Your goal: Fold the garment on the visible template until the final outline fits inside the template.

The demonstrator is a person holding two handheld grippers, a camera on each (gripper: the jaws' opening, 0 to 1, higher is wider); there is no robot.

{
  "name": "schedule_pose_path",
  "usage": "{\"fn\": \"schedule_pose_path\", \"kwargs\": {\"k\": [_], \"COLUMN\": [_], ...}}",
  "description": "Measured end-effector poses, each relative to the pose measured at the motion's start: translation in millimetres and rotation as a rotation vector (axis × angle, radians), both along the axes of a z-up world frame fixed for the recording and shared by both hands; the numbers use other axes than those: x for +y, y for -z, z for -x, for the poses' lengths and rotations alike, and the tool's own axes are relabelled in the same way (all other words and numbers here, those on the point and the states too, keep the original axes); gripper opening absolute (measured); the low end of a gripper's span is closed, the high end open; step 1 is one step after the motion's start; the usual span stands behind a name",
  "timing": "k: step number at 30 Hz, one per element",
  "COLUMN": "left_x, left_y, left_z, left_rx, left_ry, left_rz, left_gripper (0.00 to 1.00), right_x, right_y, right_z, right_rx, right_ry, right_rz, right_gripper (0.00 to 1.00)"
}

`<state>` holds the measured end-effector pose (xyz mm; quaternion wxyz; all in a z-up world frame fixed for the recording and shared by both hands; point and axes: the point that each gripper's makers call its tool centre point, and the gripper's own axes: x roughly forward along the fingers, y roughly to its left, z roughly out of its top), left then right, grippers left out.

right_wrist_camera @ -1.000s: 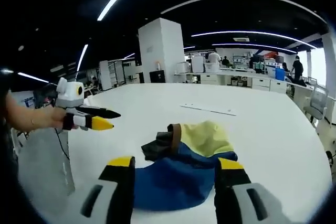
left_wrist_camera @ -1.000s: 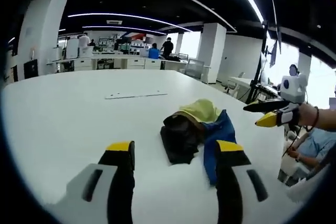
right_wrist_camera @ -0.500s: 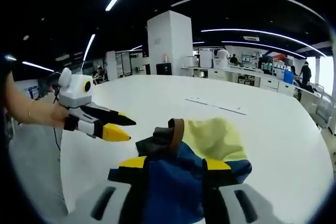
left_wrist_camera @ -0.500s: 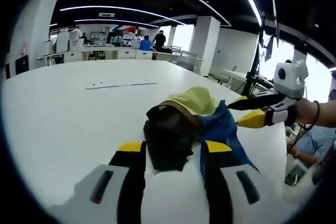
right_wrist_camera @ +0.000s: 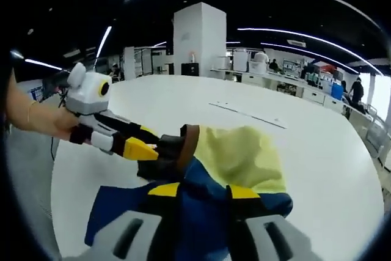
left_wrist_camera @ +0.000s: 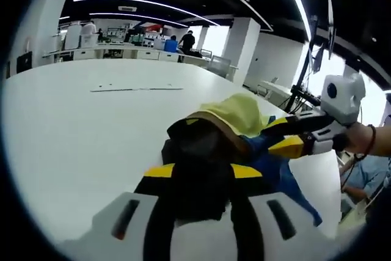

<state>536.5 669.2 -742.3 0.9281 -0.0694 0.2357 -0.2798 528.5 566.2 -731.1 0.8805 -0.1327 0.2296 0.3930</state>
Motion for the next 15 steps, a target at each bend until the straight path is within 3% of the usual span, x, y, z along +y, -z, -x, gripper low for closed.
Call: {"fn": "schedule_pose_path", "kwargs": {"k": [2, 7, 10, 15], "left_x": [-1, -7, -9, -14], "left_y": [2.6, 5.0, 4.5, 6.5], "left_z": [-2.2, -5.5, -7.6, -7.7], "left_rx": [0.006, 0.017, 0.025, 0.038], "left_ry": [0.001, 0.017, 0.004, 0.009], "left_rz": [0.003, 0.023, 0.045, 0.028], "left_gripper": [0.28, 0.16, 0.15, 0.05], "right_x": [0, -2, -3, -4], "right_y": [5.3, 6.5, 6.5, 6.7], "right_z": [-2, -9, -11, -12], "right_rx": [-0.023, -0.032, -0.042, -0.055], "right_ry": [-0.026, -0.020, -0.023, -0.030], "right_rz": [0.057, 0.069, 0.084, 0.102], "right_gripper": [0.22, 0.14, 0.10, 0.00]}}
